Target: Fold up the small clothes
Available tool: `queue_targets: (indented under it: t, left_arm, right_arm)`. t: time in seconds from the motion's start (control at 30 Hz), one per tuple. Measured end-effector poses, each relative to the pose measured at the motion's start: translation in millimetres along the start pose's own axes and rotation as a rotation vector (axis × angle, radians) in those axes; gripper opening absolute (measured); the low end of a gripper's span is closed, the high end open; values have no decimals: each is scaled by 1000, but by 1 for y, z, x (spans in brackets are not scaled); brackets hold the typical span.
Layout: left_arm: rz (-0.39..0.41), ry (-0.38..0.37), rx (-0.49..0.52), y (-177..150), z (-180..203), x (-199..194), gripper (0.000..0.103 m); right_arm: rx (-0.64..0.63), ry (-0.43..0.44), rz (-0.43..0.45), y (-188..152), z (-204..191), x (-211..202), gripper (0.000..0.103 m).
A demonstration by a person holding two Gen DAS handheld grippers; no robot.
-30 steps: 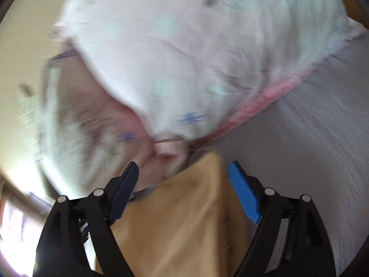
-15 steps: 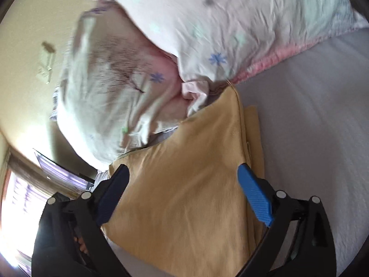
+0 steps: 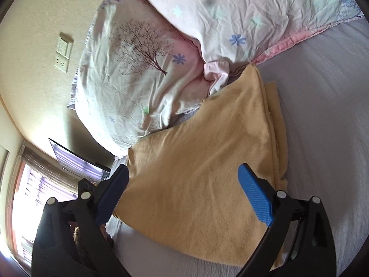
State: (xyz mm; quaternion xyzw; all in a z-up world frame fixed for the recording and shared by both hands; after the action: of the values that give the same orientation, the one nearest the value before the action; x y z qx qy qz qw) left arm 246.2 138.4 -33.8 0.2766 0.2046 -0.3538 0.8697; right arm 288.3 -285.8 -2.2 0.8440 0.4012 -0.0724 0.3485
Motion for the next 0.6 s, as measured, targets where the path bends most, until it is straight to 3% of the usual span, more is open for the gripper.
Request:
queue_targets:
  t: [0.17,0.27,0.33,0.43,0.53,0.6]
  left_arm:
    - [30,-99,121,-5,97,-4,13]
    - [7,-170,238,-34,174,21,13]
    - [-35,-220,290,-62,213,50,13]
    - [-163,-270,312,-116,252,115,13]
    - [-307,-185,377,-167,258,175,15]
    - [-335,-200,373,-175,256,176,18]
  right_arm:
    - [12,33,75,11,4,-28,95]
    - [26,29,104,12,13,-42,95]
    - [43,9,115,11,23,-49,95]
    - [89,-21,138,13,42,-59,95]
    - [124,-41,144,14,55,-66,95]
    - [115,-47,142,16,58,-72,95]
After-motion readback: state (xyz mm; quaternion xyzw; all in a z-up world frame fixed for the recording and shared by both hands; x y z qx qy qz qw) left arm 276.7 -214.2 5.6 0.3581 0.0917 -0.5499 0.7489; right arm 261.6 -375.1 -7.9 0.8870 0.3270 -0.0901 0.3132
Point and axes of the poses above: each gripper's, at about its wrist camera, not at the fingertips, and x roughly the way its jaws point, z to its right, y to its top, the point moved 5 cm from there along x, roughly the way its jaws point, and after that the axes turned 9 degrees about z, right-handed, at the moved point
